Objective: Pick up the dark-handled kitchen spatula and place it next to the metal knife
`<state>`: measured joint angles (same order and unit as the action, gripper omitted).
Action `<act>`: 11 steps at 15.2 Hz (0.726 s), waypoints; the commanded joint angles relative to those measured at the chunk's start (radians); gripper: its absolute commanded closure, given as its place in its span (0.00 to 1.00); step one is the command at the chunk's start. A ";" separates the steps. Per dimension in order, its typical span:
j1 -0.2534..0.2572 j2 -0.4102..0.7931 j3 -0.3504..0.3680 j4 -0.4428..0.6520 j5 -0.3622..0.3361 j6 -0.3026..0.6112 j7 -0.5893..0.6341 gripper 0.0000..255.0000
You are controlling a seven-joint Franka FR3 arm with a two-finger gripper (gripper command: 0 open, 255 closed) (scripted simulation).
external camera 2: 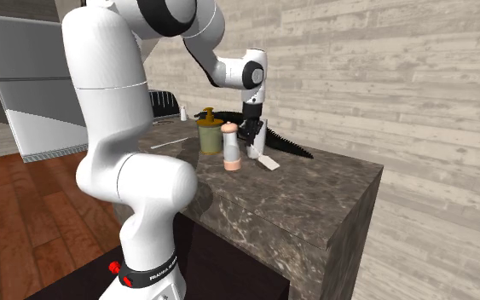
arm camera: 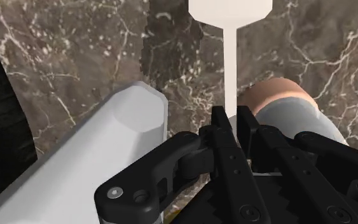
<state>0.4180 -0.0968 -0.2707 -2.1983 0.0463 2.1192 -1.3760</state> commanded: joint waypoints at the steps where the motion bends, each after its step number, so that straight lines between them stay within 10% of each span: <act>1: 0.024 -0.012 0.030 -0.022 -0.001 0.012 0.055 1.00; 11: 0.136 -0.018 0.175 -0.034 0.009 0.031 0.306 1.00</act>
<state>0.5421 -0.1223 -0.1112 -2.2313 0.0527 2.1405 -1.0973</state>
